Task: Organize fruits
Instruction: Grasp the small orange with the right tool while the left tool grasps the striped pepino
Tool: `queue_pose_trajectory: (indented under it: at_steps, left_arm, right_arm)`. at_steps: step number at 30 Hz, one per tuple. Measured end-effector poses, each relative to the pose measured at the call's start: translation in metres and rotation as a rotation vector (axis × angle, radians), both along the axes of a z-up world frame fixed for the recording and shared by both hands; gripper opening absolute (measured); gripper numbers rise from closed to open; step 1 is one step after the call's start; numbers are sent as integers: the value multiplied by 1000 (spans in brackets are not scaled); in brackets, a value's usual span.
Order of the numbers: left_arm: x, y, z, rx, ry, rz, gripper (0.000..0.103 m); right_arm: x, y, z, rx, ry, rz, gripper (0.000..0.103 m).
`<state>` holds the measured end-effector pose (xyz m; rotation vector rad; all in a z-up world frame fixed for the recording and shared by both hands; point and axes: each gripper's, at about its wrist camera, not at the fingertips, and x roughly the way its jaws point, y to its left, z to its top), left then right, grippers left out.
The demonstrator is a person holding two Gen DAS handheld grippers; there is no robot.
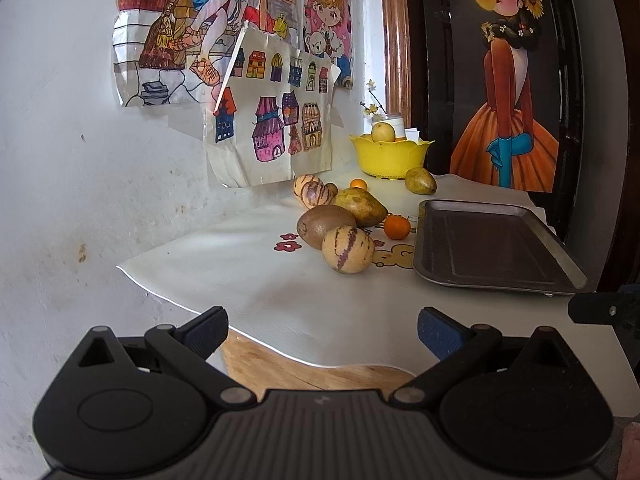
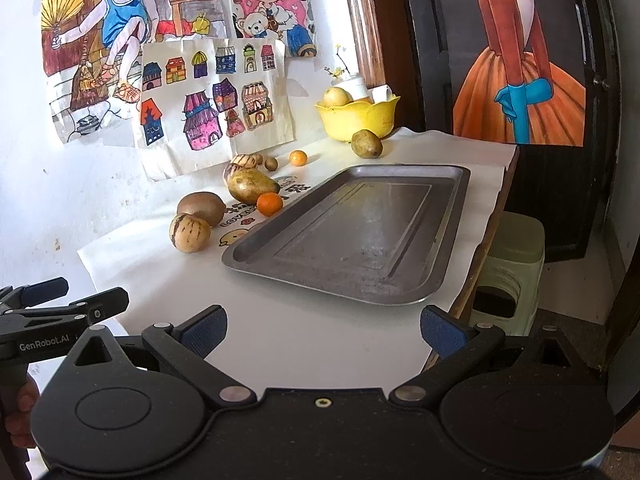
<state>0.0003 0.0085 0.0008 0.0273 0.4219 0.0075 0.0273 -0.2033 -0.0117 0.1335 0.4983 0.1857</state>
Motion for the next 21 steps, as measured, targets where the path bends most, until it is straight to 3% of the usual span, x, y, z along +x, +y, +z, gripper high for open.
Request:
queue_pose_trajectory:
  at_steps: [6, 11, 16, 21]
  left_arm:
    - [7, 5, 3, -22, 30, 1, 103]
    - [20, 16, 11, -76, 62, -11, 103]
    - [43, 25, 23, -89, 69, -42, 103]
    - [69, 28, 30, -114, 89, -58, 103]
  right_arm:
    - [-3, 0, 14, -22, -37, -6, 103]
    - [4, 3, 33, -54, -63, 82, 103]
    - [37, -6, 70, 3, 27, 240, 103]
    - [80, -15, 110, 42, 103, 305, 103]
